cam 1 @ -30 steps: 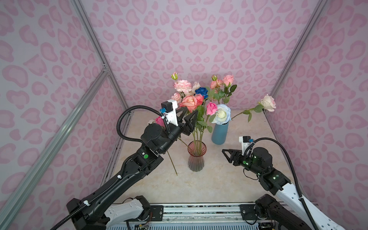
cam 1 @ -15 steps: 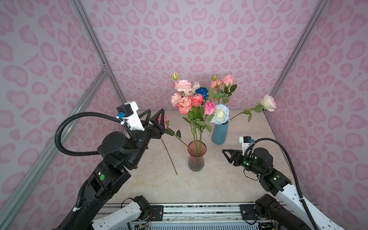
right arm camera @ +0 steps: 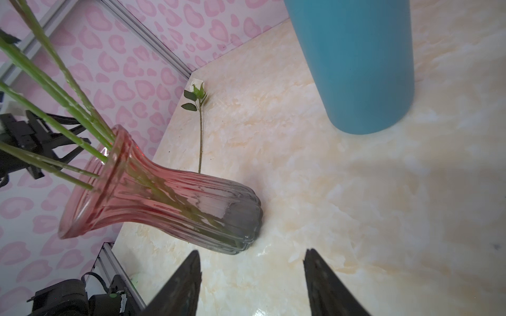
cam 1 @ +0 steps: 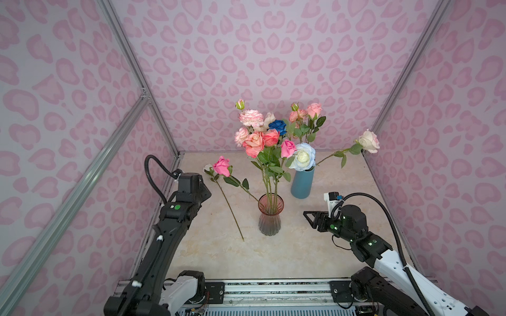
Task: Arrange the flowers into the vase
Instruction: 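Move the left gripper down to the white rose stem and grasp it, then lift the white rose upright with the left gripper and carry it over the vase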
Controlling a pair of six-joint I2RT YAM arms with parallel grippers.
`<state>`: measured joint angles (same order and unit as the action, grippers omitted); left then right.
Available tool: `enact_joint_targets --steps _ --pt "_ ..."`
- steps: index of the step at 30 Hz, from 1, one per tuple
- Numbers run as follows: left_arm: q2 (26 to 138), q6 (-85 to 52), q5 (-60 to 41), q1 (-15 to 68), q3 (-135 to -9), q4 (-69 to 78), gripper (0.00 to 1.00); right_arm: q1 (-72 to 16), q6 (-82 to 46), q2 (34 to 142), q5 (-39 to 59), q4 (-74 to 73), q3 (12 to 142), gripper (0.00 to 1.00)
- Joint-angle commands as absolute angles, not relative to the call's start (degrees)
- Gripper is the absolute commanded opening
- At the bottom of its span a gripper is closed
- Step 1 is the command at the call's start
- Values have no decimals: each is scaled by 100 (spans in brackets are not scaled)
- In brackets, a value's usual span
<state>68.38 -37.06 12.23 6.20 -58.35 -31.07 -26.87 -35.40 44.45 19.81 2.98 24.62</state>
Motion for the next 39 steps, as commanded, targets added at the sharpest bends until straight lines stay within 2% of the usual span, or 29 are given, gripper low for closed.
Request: enact_joint_targets --steps 1,9,13,15,21,24,26,29,32,39 --pt "7964 -3857 749 562 -6386 -2776 60 -2670 -3629 4566 2050 -87 2353 61" --pt "10774 -3830 444 540 -8191 -3069 50 -2594 -3668 4754 1978 -360 2145 61" --pt "11646 -3829 435 551 -8824 -3325 38 -2532 -3679 4781 2012 -409 2115 61" --pt "11956 -3855 633 554 -9022 -3492 37 -2465 -3717 4807 2132 -520 2092 61" --pt "12356 -3786 512 580 -9142 -3576 37 -2264 -3810 4781 2307 -653 2124 61" --pt "12598 -3680 503 640 -9485 -3881 26 -2259 -3854 4774 2328 -720 2101 61" --pt "12579 -3659 536 644 -9461 -3841 24 -2253 -3858 4764 2342 -713 2092 61" --pt "12594 -3573 531 641 -9474 -3866 12 -2240 -3827 4674 2356 -619 2083 61" --pt "12488 -3563 490 642 -9335 -3824 4 -2216 -3817 4560 2347 -548 2085 61" --pt "11480 -3533 361 649 -8630 -3445 3 -2207 -3871 4175 2401 -183 2220 61"
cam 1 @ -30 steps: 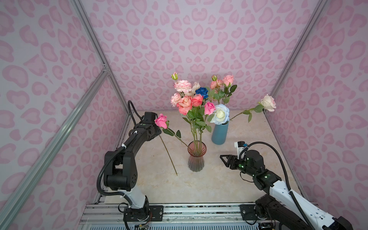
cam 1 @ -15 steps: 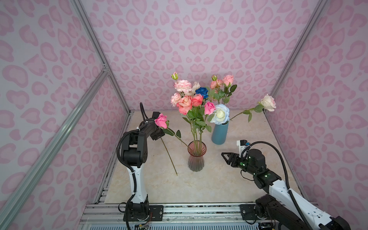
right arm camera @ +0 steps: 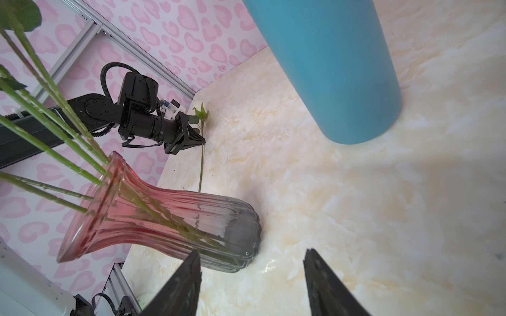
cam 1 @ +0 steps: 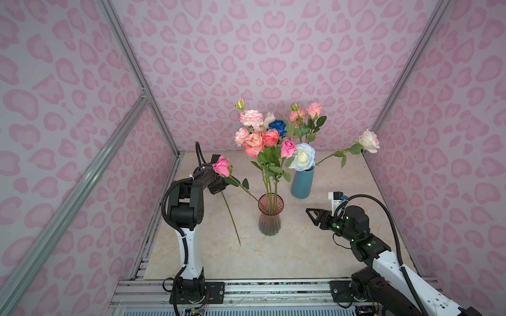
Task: Arrange the flowers into the vase
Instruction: 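Lift the white rose upright with the left gripper and carry it over the vase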
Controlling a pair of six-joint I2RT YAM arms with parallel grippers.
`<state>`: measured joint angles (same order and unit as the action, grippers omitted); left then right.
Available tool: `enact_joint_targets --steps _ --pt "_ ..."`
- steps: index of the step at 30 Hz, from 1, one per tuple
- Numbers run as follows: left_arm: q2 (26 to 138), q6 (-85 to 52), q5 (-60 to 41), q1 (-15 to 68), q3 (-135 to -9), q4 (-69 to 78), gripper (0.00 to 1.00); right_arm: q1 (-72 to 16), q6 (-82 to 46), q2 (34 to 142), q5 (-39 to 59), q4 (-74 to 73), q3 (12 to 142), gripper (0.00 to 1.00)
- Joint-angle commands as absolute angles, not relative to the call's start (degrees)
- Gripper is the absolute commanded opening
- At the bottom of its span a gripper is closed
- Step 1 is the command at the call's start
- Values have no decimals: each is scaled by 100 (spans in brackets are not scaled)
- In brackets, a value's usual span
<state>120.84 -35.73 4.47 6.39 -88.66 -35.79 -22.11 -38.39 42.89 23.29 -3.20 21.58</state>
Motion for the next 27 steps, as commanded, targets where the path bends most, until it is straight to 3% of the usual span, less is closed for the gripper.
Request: enact_joint_targets --steps 1,12,18,22,27 --pt "11231 -3532 291 656 -8453 -3328 3 -2211 -3886 4106 2408 -127 2243 61" --pt "7051 -3167 530 696 -6562 -2745 3 -2207 -3729 3755 2215 707 2418 61" --pt "4947 -2256 340 1231 -6724 -2406 3 -2198 -3676 3908 2154 857 2590 61" --pt "4255 -1862 -417 1902 -6765 -1307 3 -2206 -3773 3973 2089 694 2611 61" --pt "4452 -1862 -767 2546 -7461 -1273 3 -2207 -3766 4036 1893 765 2787 60"
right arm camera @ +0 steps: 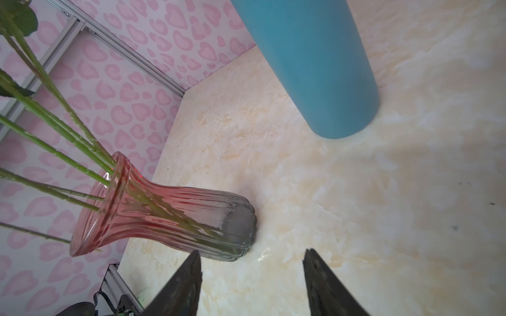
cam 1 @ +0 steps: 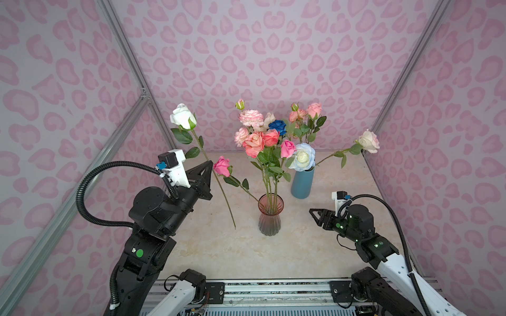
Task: Arrange the flowers into the vase
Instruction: 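Lift the white rose upright with the left gripper and carry it over the vase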
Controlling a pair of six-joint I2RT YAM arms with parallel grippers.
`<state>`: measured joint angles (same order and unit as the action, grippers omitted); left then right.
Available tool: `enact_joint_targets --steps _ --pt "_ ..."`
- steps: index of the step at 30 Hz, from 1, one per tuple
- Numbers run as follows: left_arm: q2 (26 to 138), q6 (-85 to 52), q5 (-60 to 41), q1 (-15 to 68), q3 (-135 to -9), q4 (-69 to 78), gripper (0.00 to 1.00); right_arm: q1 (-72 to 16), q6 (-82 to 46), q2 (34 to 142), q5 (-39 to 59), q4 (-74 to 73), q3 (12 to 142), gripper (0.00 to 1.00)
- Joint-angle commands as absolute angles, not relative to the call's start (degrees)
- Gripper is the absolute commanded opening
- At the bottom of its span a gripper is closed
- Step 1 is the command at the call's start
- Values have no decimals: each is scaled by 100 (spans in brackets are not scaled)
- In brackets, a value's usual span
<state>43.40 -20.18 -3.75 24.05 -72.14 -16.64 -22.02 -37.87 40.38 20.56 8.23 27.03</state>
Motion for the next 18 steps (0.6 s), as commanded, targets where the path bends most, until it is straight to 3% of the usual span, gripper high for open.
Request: enact_joint_targets --steps 1,13,18 --pt "4501 -1876 -898 2592 -7531 -1262 3 -2213 -3766 4021 1860 788 2810 60" --pt "5131 -2505 -1982 3080 -8428 -1204 3 -2209 -3736 3894 1667 971 2875 60" --pt "5633 -2206 -1665 4085 -8421 -1077 3 -2197 -3771 3876 1579 901 2809 60"
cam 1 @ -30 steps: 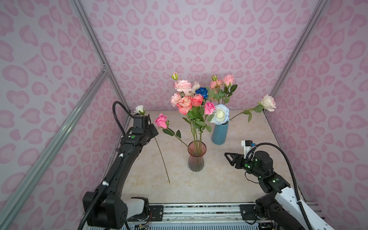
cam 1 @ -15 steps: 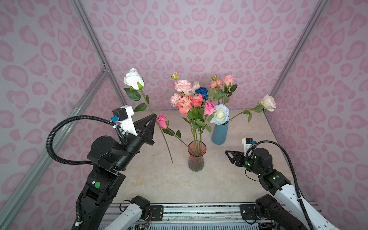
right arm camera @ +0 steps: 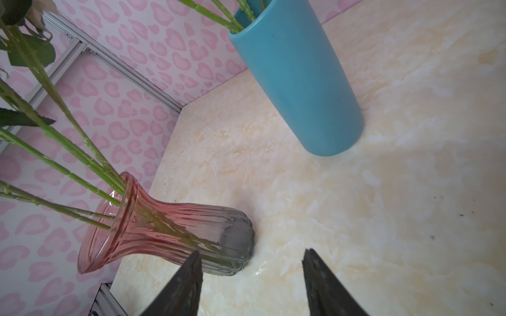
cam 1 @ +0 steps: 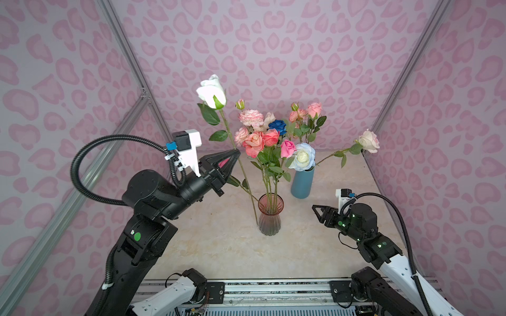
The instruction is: Arrange the flowers into the vase
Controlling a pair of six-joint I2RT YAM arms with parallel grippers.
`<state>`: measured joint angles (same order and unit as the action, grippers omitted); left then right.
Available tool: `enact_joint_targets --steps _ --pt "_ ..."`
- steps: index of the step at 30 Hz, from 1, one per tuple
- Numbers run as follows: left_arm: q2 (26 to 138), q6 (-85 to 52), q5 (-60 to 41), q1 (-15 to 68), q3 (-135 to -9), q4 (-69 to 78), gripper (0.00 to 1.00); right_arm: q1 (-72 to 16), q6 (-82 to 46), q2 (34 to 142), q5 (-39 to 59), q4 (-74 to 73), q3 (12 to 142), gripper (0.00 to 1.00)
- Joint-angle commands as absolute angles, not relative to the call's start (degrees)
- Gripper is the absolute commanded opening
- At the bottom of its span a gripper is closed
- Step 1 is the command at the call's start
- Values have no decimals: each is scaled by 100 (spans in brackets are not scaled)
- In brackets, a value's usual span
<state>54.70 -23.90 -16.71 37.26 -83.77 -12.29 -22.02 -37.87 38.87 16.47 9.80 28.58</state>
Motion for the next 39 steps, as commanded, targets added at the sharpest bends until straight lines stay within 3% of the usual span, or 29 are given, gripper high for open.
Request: enact_joint_targets --steps 1,6,14,26,27,31,33,36,39 --pt "5695 -2096 -1530 4278 -8473 -1061 3 -2198 -3778 3886 1584 881 2790 60" --pt "6034 -1721 -939 4722 -8672 -727 3 -2197 -3764 3923 1610 839 2771 60" --pt "6349 -600 540 4764 -8593 -70 3 -2196 -3643 3858 1576 931 2802 60" --pt "6539 -692 856 4765 -7531 690 3 -2162 -3590 3888 1591 845 2715 60" --pt "6540 -774 865 4767 -7466 650 8 -2162 -3586 3873 1591 876 2716 60" --pt "6453 -882 925 4764 -7423 299 46 -2162 -3559 3795 1574 991 2751 60" --pt "6337 -872 916 4766 -7493 137 60 -2162 -3541 3771 1567 1050 2776 60" --pt "6241 -859 921 4764 -7872 -305 67 -2162 -3560 3761 1574 1070 2804 60" --pt "6122 -835 988 4764 -8160 -714 67 -2162 -3610 3763 1590 1042 2826 60"
